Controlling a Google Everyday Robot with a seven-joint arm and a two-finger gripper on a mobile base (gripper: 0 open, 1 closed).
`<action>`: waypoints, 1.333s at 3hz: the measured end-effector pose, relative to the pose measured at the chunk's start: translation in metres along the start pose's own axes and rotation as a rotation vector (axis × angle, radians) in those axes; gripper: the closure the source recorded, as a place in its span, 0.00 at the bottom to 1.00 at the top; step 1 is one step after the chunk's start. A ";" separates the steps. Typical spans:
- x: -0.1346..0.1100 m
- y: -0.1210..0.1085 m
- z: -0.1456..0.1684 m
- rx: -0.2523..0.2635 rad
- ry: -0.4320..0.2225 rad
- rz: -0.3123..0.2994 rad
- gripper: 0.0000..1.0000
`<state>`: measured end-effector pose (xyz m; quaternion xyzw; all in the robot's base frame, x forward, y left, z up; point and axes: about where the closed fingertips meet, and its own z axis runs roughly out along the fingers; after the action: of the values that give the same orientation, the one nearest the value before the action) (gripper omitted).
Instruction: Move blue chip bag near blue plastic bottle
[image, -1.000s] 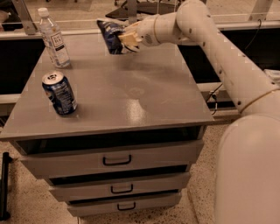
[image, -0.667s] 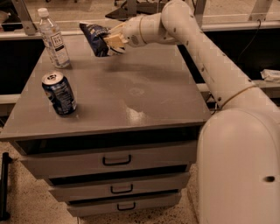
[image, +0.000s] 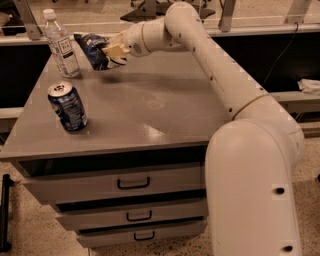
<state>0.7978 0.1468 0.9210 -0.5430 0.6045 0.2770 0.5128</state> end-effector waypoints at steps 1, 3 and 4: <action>0.006 0.003 0.017 -0.010 0.025 0.025 0.77; 0.008 0.007 0.027 -0.022 0.037 0.047 0.30; 0.006 0.010 0.027 -0.028 0.034 0.055 0.01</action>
Offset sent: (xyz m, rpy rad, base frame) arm 0.0087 0.0170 -0.0167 -0.0283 0.0612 -0.0262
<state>0.7981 0.1709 0.9049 -0.5381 0.6239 0.2899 0.4870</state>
